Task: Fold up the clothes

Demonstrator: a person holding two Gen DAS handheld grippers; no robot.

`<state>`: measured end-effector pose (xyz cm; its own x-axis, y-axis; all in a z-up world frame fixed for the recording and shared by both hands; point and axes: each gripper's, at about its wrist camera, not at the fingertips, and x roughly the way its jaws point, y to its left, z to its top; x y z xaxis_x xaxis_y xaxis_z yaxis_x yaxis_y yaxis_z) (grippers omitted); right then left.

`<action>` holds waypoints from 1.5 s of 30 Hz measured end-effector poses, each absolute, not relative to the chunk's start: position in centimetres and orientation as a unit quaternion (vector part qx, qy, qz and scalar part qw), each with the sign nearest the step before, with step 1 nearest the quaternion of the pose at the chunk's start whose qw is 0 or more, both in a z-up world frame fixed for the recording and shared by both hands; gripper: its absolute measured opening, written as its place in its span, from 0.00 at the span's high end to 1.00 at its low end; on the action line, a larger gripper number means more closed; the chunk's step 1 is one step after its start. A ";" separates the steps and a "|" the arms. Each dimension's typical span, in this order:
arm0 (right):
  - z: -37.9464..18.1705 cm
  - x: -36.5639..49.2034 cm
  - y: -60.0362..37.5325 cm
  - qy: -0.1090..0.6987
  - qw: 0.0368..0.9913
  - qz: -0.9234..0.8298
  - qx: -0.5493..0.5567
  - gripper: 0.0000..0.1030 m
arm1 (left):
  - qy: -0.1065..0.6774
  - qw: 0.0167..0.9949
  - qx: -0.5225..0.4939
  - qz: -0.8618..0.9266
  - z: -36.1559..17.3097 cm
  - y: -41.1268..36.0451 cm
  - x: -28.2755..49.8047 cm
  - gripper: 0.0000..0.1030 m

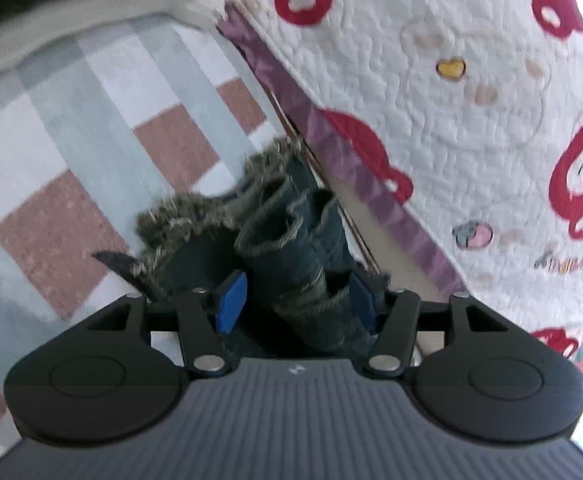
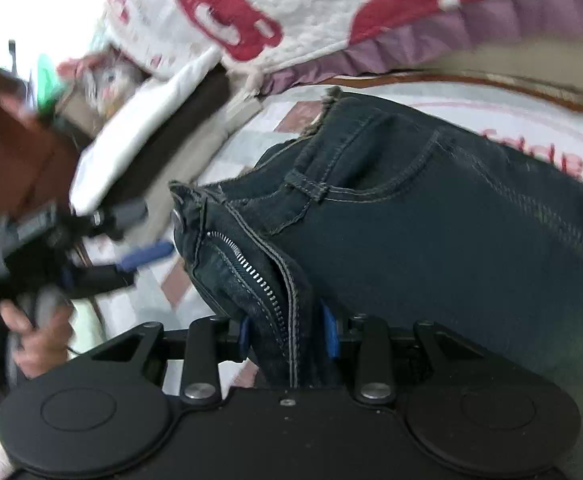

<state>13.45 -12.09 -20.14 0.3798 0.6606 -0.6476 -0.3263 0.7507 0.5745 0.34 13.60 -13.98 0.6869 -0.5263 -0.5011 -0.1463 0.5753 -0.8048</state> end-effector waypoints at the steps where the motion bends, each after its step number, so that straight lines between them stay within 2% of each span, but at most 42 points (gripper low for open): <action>1: -20.0 13.3 -11.8 0.463 0.819 0.299 0.162 0.63 | 0.383 0.802 -0.440 -0.125 -14.0 13.1 0.4 0.46; 5: -19.2 12.3 -9.8 0.448 0.841 0.291 0.084 0.63 | 0.406 0.801 -0.413 -0.153 -14.0 10.1 0.4 0.45; 8: -18.5 11.9 -8.7 0.435 0.851 0.292 0.027 0.63 | 0.422 0.796 -0.407 -0.153 -14.7 8.1 0.9 0.35; 11: -18.3 11.6 -8.4 0.426 0.857 0.289 0.019 0.64 | 0.430 0.787 -0.429 -0.112 -15.9 7.3 2.2 0.33; 14: -18.3 11.1 -8.5 0.413 0.863 0.291 0.020 0.68 | 0.423 0.780 -0.454 -0.077 -16.7 7.2 3.4 0.33; 17: -18.2 10.4 -8.7 0.400 0.868 0.292 0.017 0.71 | 0.409 0.799 -0.438 -0.051 -16.9 6.6 4.0 0.29; 18: -18.2 10.2 -8.7 0.398 0.868 0.295 0.014 0.71 | 0.404 0.809 -0.424 -0.044 -17.0 6.2 4.2 0.35; 19: -18.2 9.9 -8.8 0.395 0.869 0.298 0.005 0.72 | 0.398 0.822 -0.405 -0.042 -16.9 5.7 4.3 0.52; 21: -18.3 9.3 -8.5 0.390 0.870 0.299 -0.030 0.71 | 0.376 0.862 -0.336 -0.054 -15.3 4.4 4.0 0.66; 24: -18.3 7.0 -9.4 0.373 0.887 0.241 -0.126 0.40 | 0.331 0.914 -0.221 -0.080 -12.1 2.4 3.5 0.76; 27: -18.7 3.5 -12.5 0.354 0.891 0.188 -0.212 0.39 | 0.268 0.940 -0.178 -0.109 -9.2 2.1 2.6 0.77; 30: -19.0 0.7 -15.9 0.351 0.887 0.144 -0.261 0.33 | 0.233 0.949 -0.194 -0.091 -8.0 3.9 2.2 0.77; 32: -19.4 -0.5 -17.6 0.364 0.884 0.117 -0.269 0.28 | 0.251 0.940 -0.222 -0.059 -9.0 5.4 2.8 0.77; 34: -19.8 -1.5 -19.3 0.378 0.881 0.093 -0.271 0.26 | 0.334 0.904 -0.263 -0.053 -11.6 7.1 4.3 0.72; 36: -20.3 -1.9 -20.7 0.389 0.880 0.076 -0.261 0.26 | 0.397 0.873 -0.281 -0.035 -13.8 8.5 5.0 0.71; 42: -20.4 -2.6 -22.7 0.387 0.888 0.034 -0.246 0.25 | 0.374 0.881 -0.284 -0.047 -12.5 9.6 4.4 0.67; 45: -20.4 -3.5 -23.6 0.394 0.889 0.014 -0.235 0.25 | 0.363 0.873 -0.322 -0.048 -12.3 10.3 3.4 0.66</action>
<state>-3.51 -23.59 -20.38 0.6899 -0.1597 -0.7061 -0.2104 0.8890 -0.4067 3.38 10.32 -12.29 0.7319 -0.3175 -0.6029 -0.1494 0.7885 -0.5967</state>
